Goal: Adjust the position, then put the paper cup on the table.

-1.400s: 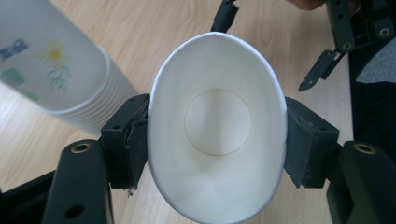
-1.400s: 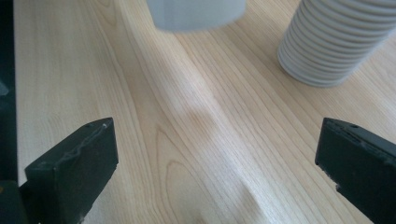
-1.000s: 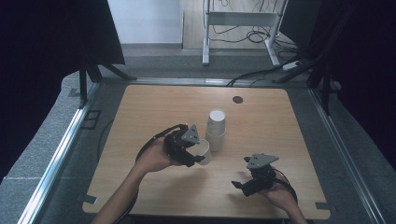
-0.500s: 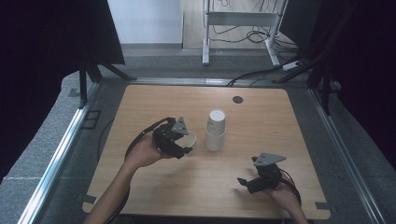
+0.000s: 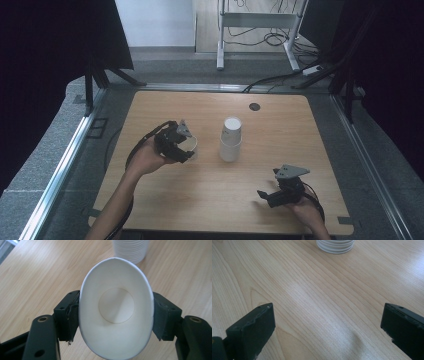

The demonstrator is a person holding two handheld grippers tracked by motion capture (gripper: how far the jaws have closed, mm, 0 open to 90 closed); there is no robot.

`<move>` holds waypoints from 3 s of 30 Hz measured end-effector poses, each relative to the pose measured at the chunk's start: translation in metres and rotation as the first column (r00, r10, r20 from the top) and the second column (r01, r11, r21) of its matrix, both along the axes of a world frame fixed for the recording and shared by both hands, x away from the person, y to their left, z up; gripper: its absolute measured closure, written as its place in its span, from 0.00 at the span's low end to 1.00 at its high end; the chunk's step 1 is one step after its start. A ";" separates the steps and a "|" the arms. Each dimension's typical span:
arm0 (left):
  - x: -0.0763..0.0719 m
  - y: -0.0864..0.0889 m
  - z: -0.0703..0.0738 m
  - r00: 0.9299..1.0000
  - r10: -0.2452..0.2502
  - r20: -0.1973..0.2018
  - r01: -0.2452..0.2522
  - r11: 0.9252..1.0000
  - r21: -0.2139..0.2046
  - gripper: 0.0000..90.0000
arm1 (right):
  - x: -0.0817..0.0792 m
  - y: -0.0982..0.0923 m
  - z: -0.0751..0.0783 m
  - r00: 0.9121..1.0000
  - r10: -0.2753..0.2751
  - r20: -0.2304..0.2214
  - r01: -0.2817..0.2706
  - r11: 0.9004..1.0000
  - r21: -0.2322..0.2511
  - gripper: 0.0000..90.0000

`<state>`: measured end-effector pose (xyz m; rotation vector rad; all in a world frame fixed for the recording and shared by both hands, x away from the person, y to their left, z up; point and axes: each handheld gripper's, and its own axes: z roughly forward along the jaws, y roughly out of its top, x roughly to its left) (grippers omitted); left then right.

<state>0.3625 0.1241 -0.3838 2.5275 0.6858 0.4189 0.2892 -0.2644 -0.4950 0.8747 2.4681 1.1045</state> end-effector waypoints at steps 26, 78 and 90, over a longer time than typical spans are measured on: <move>0.028 0.005 -0.045 0.991 0.108 -0.085 -0.098 0.989 0.114 0.34 | -0.002 -0.002 -0.006 1.000 -0.004 -0.019 0.004 1.000 -0.004 0.00; -0.048 0.030 -0.029 0.982 0.158 0.103 -0.126 0.955 -0.269 0.00 | -0.005 -0.009 0.003 1.000 -0.007 -0.010 0.007 1.000 0.012 0.00; -0.076 0.041 -0.064 0.974 0.196 0.112 -0.152 0.935 -0.320 0.00 | -0.005 -0.012 -0.005 0.999 -0.024 -0.022 0.024 1.000 -0.008 0.00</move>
